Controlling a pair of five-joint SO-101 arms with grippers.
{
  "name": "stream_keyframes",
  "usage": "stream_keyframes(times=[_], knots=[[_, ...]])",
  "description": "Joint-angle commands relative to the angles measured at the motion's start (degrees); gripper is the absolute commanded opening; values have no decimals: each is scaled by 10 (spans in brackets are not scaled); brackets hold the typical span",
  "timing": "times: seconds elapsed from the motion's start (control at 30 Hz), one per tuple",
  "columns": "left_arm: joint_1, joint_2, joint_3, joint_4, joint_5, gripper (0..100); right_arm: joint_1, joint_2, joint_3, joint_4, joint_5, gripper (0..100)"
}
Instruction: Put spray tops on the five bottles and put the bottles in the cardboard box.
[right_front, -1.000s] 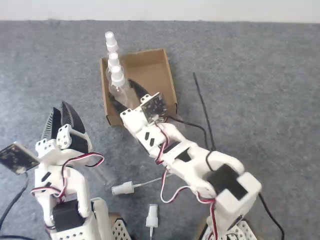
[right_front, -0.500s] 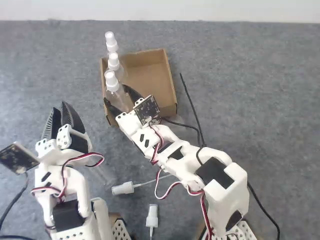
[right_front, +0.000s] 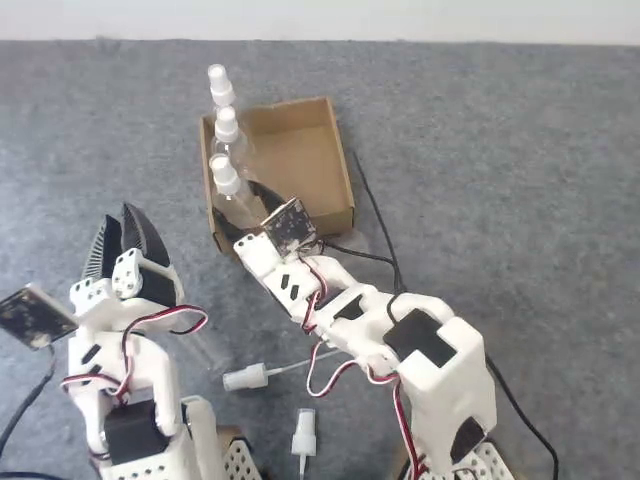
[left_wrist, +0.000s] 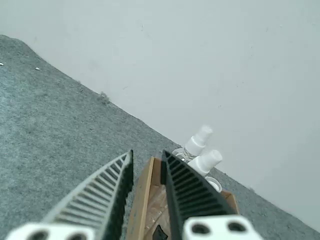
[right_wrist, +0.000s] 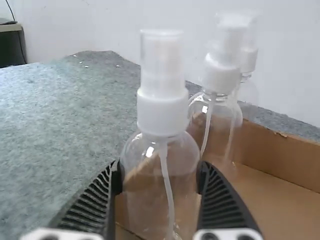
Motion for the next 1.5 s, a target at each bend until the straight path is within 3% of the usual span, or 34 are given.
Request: stream_keyframes(times=[0.0, 0.27, 0.5, 1.3, 1.47], knots=[[-4, -8, -7, -22, -6, 83, -6, -2, -34, -14, 18, 10], [-4, -8, -7, -23, -6, 83, -6, -2, -34, -14, 18, 17], [-4, -8, -7, -23, -6, 83, -6, -1, -30, -9, 18, 196], [-4, -8, -7, -24, -6, 84, -7, -4, -25, -10, 17, 205], [-4, -8, -7, -24, -6, 84, -15, -2, -23, -9, 18, 284]])
